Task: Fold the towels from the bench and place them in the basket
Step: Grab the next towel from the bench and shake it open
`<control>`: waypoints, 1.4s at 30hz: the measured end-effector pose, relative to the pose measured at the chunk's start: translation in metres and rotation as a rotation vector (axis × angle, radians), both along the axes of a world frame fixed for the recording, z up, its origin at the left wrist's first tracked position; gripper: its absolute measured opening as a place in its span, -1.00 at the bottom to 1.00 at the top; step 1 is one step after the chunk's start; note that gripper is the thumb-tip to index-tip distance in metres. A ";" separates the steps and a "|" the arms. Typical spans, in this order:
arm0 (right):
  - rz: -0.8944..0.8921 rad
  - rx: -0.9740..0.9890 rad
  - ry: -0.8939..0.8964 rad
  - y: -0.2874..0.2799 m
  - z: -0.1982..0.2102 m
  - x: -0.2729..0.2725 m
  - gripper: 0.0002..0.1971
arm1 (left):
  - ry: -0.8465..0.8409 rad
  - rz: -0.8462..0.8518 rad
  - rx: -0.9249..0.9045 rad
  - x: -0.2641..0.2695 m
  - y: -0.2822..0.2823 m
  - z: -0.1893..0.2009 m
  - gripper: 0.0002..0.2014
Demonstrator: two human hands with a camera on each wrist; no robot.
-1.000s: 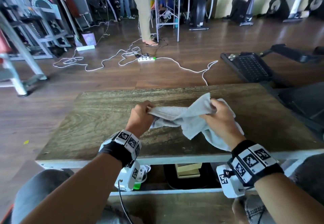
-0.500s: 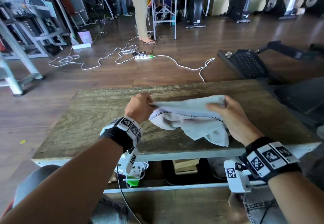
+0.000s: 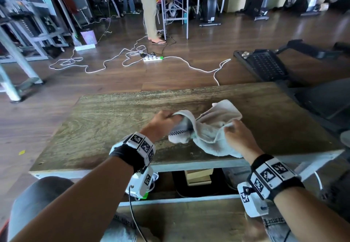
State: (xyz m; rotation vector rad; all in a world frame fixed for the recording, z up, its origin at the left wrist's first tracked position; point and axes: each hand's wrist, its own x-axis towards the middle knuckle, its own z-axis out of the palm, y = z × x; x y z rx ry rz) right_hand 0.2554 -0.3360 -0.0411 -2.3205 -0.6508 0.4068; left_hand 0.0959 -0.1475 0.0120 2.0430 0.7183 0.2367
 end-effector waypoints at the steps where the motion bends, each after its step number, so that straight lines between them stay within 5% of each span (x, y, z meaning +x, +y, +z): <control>1: 0.079 0.011 0.051 0.006 -0.002 -0.002 -0.70 | 0.008 -0.033 -0.033 0.000 -0.004 0.000 -0.81; 5: 0.284 0.202 0.236 0.021 0.005 -0.019 -0.86 | 0.022 -0.077 -0.061 -0.009 -0.014 0.001 -0.75; 10: 0.005 0.380 -0.245 0.026 0.005 -0.011 -0.91 | -0.044 0.010 -0.083 -0.022 -0.007 0.002 -0.85; 13: -0.127 0.430 -0.265 0.022 0.013 -0.005 -0.91 | -0.177 0.037 0.200 -0.020 0.013 -0.011 -0.84; 16: -0.052 0.237 -0.153 0.020 0.012 -0.003 -0.87 | -0.283 0.134 0.475 -0.015 0.032 -0.027 -0.83; 18: 0.056 0.132 -0.145 0.021 0.006 -0.006 -0.82 | -0.130 0.082 0.395 -0.012 0.031 -0.026 -0.87; 20: 0.164 0.087 -0.170 0.024 -0.001 -0.010 -0.77 | 0.202 -0.048 0.291 -0.010 0.027 -0.036 -0.73; 22: 0.253 0.052 -0.147 0.029 -0.008 -0.016 -0.80 | 0.352 -0.147 0.252 -0.008 0.023 -0.047 -0.56; 28: 0.354 0.019 -0.036 0.051 -0.009 -0.017 -0.77 | 0.154 -0.318 0.351 0.000 0.018 -0.049 -0.79; 31: 0.359 0.051 -0.023 0.079 0.019 0.006 -0.79 | 0.113 -0.160 0.321 0.018 0.041 -0.021 -0.74; 38: 0.081 0.358 -0.396 0.176 0.120 0.104 -0.83 | -0.153 0.292 0.563 0.066 0.156 0.068 -0.65; 42: -0.044 0.437 -0.474 0.191 0.150 0.142 -0.86 | -0.163 0.531 0.537 0.060 0.208 0.096 -0.63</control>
